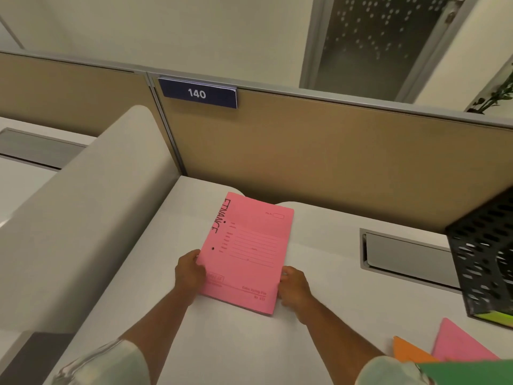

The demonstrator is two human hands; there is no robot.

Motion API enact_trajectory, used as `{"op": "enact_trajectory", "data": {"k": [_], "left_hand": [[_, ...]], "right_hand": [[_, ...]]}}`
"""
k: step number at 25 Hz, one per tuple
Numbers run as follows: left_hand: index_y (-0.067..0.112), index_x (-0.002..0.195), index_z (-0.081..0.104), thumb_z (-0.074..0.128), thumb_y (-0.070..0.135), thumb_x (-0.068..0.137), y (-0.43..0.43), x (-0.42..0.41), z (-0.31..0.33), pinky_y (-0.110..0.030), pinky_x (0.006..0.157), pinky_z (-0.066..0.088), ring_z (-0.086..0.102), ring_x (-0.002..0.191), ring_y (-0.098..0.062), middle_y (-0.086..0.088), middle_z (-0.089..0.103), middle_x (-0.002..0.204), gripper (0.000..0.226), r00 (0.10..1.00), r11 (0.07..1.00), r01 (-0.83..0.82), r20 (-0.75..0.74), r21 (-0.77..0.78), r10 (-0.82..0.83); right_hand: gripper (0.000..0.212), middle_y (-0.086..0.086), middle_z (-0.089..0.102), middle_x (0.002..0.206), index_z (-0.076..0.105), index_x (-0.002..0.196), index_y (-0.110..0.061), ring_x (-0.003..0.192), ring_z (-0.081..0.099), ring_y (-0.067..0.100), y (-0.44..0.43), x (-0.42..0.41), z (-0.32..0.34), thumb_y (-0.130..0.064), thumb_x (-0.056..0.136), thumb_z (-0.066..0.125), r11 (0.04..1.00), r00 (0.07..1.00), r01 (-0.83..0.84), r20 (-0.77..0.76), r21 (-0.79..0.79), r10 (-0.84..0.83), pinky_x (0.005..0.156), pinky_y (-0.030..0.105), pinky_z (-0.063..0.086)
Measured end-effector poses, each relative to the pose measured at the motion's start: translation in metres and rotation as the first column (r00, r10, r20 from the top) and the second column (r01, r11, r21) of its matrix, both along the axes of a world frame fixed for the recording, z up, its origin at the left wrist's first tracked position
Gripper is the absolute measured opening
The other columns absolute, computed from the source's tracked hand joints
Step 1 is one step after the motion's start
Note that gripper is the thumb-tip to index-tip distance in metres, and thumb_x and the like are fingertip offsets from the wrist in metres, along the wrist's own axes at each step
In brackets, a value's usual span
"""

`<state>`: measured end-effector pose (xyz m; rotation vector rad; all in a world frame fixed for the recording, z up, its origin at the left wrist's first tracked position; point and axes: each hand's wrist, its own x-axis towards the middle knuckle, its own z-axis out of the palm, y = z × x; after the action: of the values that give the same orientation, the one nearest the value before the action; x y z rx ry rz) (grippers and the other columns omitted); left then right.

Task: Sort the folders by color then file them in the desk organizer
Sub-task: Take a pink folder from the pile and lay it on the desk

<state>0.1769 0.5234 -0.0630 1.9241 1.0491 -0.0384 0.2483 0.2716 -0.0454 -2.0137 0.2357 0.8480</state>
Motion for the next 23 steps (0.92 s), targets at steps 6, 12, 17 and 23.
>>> {"op": "enact_trajectory", "data": {"k": [6,12,17,23], "left_hand": [[0.013,0.123,0.061,0.061,0.023,0.096,-0.002,-0.002,0.009,-0.054,0.099,0.056,0.064,0.114,-0.038,-0.014,0.065,0.121,0.028,0.949,0.94,0.222,-0.281,0.259,-0.147],[0.006,0.164,0.021,0.05,0.055,0.101,-0.04,-0.03,-0.002,-0.055,0.129,0.023,0.022,0.158,-0.039,-0.02,0.024,0.171,0.085,0.883,0.772,0.446,-0.364,0.453,-0.296],[0.006,0.168,0.001,0.037,0.065,0.103,-0.091,-0.05,0.001,-0.054,0.132,0.001,-0.002,0.163,-0.039,-0.019,-0.001,0.177,0.094,0.793,0.632,0.608,-0.411,0.48,-0.45],[0.007,0.168,-0.002,0.032,0.068,0.104,-0.167,-0.067,0.014,-0.051,0.132,-0.002,-0.007,0.164,-0.037,-0.017,-0.006,0.177,0.094,0.739,0.55,0.67,-0.376,0.499,-0.559]], "right_hand": [[0.029,0.009,0.062,0.141,0.058,0.126,-0.013,0.114,0.062,0.02,-0.005,-0.012,-0.003,-0.012,0.098,0.058,0.992,0.993,-0.122,0.0,-0.036,0.122,0.088,0.029,0.049],[0.077,0.006,0.022,0.171,0.016,0.165,-0.014,0.157,0.023,0.024,-0.036,-0.035,-0.001,-0.039,0.104,0.055,0.886,0.913,-0.328,0.132,-0.328,0.387,0.126,0.04,0.024],[0.082,0.005,0.009,0.174,0.005,0.166,-0.015,0.16,0.012,0.024,-0.069,-0.059,0.003,-0.048,0.104,0.049,0.794,0.819,-0.358,0.243,-0.49,0.52,0.126,0.043,0.019],[0.082,0.009,0.006,0.174,0.005,0.166,-0.015,0.16,0.01,0.026,-0.131,-0.087,0.016,-0.051,0.103,0.044,0.743,0.717,-0.298,0.374,-0.599,0.589,0.127,0.041,0.017]]}}
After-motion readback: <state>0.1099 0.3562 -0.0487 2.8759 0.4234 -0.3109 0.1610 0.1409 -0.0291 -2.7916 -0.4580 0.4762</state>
